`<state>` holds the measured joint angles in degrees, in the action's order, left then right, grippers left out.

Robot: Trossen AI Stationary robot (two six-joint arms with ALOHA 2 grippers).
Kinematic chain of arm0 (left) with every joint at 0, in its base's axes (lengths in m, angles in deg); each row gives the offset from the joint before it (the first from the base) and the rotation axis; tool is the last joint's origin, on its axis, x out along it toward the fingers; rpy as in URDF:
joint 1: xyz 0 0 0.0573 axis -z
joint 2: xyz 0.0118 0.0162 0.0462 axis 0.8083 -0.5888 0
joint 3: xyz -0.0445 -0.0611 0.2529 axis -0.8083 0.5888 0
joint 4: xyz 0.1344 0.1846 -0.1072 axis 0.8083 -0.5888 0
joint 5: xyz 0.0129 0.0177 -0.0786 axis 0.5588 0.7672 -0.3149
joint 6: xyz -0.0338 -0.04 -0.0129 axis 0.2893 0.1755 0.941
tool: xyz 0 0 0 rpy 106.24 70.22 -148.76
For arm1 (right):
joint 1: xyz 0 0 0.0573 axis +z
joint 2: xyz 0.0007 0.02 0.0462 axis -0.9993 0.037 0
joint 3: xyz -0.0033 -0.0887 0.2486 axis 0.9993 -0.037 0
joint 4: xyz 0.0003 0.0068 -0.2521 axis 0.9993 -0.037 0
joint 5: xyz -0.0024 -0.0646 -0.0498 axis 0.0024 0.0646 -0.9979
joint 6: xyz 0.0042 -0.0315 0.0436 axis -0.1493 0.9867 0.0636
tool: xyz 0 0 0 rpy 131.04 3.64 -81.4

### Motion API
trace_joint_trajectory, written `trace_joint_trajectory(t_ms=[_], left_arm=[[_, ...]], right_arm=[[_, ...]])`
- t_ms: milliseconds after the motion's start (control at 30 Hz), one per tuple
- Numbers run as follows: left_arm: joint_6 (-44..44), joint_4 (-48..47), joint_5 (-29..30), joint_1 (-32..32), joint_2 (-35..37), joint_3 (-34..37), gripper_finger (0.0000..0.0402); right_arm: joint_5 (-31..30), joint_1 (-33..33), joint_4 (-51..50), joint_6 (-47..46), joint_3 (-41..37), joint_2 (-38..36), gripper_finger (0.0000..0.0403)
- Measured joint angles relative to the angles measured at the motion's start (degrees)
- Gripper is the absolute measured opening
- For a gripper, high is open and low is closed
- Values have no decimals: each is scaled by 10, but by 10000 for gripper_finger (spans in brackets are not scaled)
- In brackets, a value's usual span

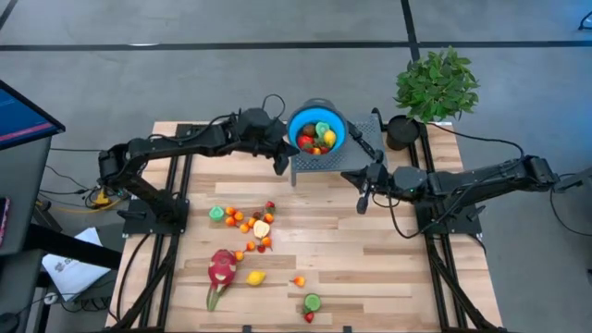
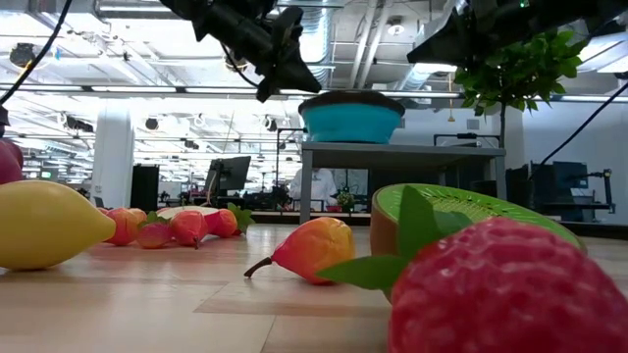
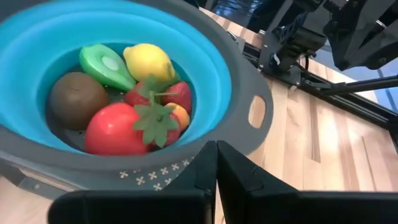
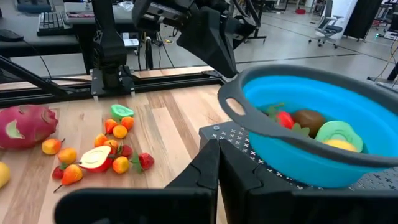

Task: Pick & Place Fruit
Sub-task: Adjust the strainer bowl on the table

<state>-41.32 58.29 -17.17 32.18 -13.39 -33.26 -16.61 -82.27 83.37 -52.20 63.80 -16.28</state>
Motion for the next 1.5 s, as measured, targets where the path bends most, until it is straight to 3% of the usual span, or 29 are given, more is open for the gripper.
trace_joint_trajectory(t_ms=[367,633,1000,1233,1500], left_arm=[[4,-1,2,16,-3,0,1],[26,-57,-65,26,11,0,1],[27,-15,132,79,-40,0,1],[0,72,189,95,-49,0,1],[0,108,188,110,-51,0,1]], right_arm=[[0,5,-21,-5,0,0,0],[0,11,-33,-5,0,0,0],[0,11,-37,-5,0,0,0],[0,12,-39,-5,0,0,0],[0,11,-41,-5,0,0,0]])
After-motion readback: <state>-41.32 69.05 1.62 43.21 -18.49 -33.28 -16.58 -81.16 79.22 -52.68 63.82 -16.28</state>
